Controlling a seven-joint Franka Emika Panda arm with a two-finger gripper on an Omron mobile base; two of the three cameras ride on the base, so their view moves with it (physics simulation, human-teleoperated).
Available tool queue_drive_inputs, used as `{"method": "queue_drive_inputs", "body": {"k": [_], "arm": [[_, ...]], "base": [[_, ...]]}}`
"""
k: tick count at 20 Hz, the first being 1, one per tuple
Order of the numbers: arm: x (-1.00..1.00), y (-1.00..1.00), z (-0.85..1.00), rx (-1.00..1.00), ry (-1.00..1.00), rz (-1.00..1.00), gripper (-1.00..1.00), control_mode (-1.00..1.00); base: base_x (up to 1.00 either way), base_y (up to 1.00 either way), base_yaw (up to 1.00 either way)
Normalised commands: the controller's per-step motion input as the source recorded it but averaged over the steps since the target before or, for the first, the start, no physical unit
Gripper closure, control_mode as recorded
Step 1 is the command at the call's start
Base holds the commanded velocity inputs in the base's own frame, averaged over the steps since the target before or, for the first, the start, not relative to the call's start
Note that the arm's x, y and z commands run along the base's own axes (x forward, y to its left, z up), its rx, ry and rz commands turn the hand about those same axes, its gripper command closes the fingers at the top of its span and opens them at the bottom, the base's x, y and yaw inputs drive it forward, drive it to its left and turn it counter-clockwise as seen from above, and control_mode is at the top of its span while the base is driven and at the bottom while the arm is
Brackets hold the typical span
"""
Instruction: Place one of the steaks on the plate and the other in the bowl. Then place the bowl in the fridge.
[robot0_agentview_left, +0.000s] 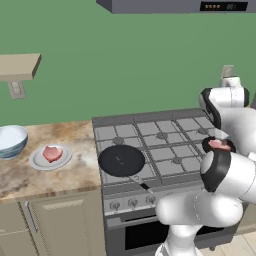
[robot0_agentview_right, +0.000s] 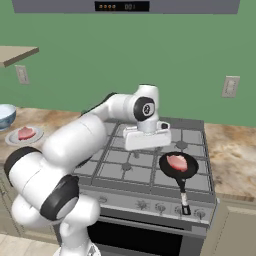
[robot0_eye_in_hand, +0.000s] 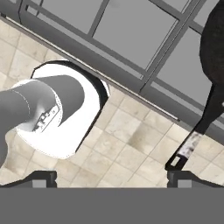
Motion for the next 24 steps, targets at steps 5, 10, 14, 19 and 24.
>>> {"method": "queue_drive_inputs", "body": {"k": [5, 10, 14, 19, 24], "arm": [[0.31, -0.06, -0.21, 0.0, -0.05, -0.02, -1.0, -1.0], [0.4, -0.13, -0.2, 0.0, 0.0, -0.04, -1.0, -1.0], [0.28, -0.3, -0.17, 0.0, 0.0, -0.05, -1.0, -1.0], [0.34, -0.21, -0.21, 0.0, 0.0, -0.06, -1.0, -1.0], [0.37, -0.01, -0.26, 0.0, 0.0, -0.09, -1.0, -1.0]], "base": [[0.0, 0.0, 0.0], [0.0, 0.0, 0.0], [0.0, 0.0, 0.0], [0.0, 0.0, 0.0], [0.0, 0.0, 0.0]]}}
